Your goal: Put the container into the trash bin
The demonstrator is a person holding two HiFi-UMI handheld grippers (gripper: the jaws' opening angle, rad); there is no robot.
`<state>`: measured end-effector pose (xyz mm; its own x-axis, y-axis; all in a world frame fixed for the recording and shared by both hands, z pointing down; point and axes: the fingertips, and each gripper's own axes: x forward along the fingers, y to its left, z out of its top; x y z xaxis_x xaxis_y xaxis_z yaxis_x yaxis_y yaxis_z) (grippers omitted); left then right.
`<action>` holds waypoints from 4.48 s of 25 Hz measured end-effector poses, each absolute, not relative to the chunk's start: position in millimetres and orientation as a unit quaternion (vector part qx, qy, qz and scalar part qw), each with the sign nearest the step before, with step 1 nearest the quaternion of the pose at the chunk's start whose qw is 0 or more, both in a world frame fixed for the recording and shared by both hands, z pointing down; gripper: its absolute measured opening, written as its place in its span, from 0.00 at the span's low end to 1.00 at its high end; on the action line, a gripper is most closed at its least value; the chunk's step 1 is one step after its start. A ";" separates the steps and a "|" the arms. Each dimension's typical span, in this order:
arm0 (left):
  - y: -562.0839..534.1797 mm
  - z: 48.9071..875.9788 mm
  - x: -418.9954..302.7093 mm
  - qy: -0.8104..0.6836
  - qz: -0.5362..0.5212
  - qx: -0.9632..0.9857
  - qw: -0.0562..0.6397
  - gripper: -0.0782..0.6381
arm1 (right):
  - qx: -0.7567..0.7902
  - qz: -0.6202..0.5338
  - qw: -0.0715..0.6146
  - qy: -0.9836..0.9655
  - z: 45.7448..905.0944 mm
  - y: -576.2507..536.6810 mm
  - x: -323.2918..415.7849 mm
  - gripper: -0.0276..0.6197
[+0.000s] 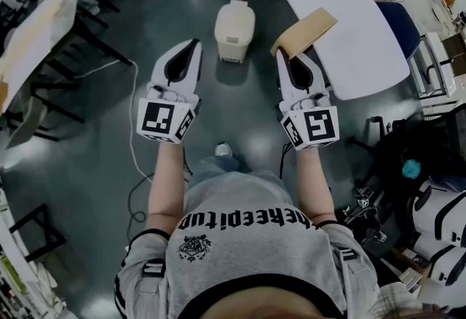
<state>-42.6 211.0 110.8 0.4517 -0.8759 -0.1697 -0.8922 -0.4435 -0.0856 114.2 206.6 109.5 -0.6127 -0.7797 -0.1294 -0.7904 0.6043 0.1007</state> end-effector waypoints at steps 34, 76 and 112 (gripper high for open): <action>28.8 112.5 -67.7 0.535 0.054 -0.840 0.065 0.13 | -0.416 0.060 0.024 0.907 120.4 17.0 88.6 0.07; -95.0 198.0 -91.1 0.586 0.009 -0.810 0.018 0.13 | -0.306 -0.029 -0.026 0.951 228.2 -109.1 42.2 0.06; -137.3 450.3 -41.3 0.539 -0.065 -0.831 -0.119 0.13 | -0.328 -0.142 -0.085 0.930 431.9 -164.8 77.2 0.05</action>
